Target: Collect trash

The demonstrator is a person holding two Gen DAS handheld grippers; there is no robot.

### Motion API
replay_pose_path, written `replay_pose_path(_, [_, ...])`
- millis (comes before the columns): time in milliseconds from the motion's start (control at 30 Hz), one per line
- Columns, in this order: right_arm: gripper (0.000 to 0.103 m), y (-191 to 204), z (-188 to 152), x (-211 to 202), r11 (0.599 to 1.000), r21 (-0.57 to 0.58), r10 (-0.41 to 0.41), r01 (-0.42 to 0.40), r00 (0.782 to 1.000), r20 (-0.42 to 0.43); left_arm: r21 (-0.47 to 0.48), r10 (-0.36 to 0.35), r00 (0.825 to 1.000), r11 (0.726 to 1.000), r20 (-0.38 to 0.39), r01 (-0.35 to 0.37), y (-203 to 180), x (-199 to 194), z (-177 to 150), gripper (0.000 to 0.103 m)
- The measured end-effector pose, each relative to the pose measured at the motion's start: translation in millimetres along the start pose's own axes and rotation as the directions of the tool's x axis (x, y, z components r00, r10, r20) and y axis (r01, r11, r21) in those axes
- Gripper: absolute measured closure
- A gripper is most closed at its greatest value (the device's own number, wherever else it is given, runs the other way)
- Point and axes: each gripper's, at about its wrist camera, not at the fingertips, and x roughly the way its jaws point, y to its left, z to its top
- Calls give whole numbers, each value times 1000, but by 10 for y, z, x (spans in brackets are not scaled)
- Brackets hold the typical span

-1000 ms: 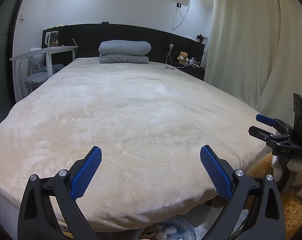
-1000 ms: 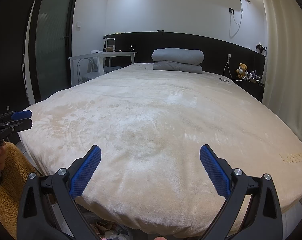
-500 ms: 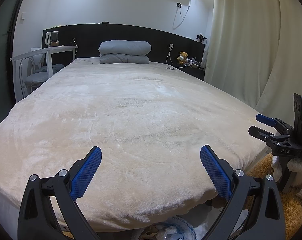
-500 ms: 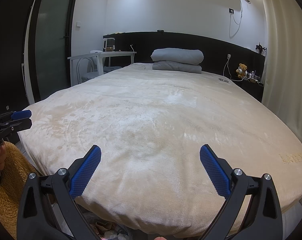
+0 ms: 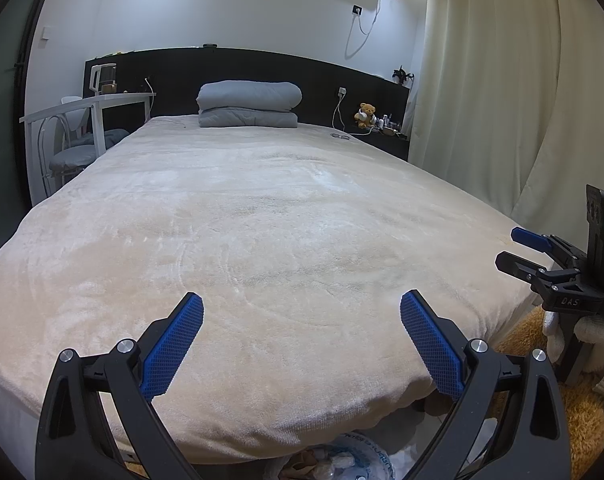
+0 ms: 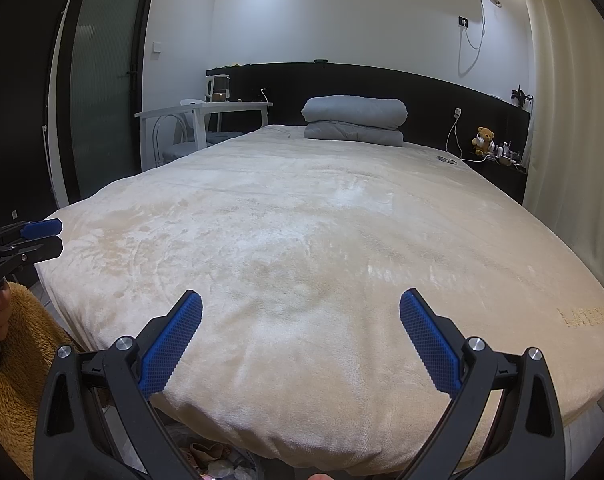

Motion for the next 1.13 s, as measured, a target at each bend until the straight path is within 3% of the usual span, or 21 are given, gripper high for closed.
replay_pose_path(867, [5, -42, -31, 17, 1000, 1, -11, 11, 1000, -6, 21, -2, 1000, 1000, 3, 2, -31, -20, -6, 6])
replay_pose_path(1133, [5, -27, -54, 57, 1000, -8, -16, 15, 999, -36, 38, 49, 999, 998, -18, -48, -61, -47, -50, 6])
